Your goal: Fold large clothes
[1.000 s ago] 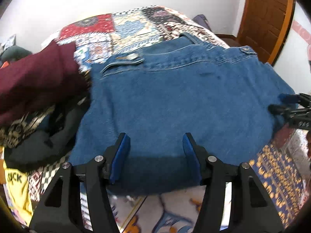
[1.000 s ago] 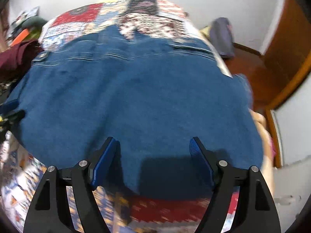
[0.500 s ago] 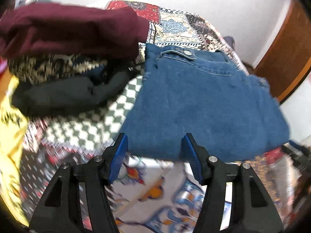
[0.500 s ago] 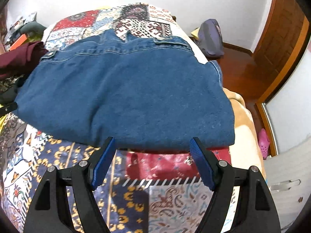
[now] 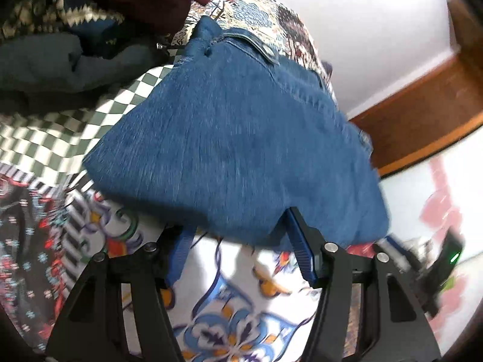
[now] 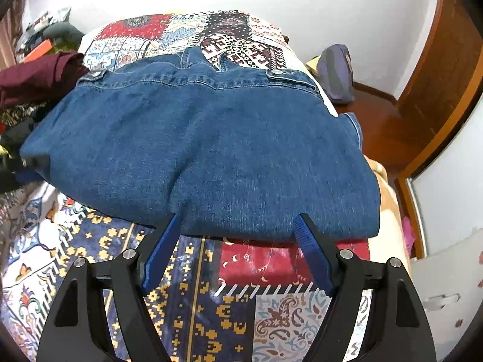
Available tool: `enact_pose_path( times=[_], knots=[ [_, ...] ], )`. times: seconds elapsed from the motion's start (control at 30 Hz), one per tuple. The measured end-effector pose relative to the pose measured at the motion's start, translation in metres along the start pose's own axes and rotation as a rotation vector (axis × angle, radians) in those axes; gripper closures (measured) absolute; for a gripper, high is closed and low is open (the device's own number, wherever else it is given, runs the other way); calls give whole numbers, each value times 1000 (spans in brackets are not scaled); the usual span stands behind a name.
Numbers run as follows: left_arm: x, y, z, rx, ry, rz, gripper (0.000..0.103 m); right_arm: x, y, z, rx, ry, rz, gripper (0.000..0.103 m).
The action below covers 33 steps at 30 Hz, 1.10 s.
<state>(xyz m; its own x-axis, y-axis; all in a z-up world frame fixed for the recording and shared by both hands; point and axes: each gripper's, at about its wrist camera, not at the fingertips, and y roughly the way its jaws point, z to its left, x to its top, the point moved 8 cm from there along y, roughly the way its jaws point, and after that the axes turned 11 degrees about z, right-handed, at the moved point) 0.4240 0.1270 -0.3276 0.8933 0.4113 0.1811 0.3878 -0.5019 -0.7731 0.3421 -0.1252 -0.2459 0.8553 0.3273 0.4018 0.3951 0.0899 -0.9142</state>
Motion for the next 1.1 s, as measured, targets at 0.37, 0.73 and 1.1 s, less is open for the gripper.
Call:
enact_pose_path(
  times=[0.37,0.73,1.1],
  knots=[
    [40,15,1,-103,-141,-51,41,2,10,9,11,12,31,28],
    [69,-4,-23,213,16,-192,73,5,-13,6,-1,22,15,28],
    [52,-102,-148,210,407,-329,78,71,-44,56,123,1,-73,28]
  ],
)
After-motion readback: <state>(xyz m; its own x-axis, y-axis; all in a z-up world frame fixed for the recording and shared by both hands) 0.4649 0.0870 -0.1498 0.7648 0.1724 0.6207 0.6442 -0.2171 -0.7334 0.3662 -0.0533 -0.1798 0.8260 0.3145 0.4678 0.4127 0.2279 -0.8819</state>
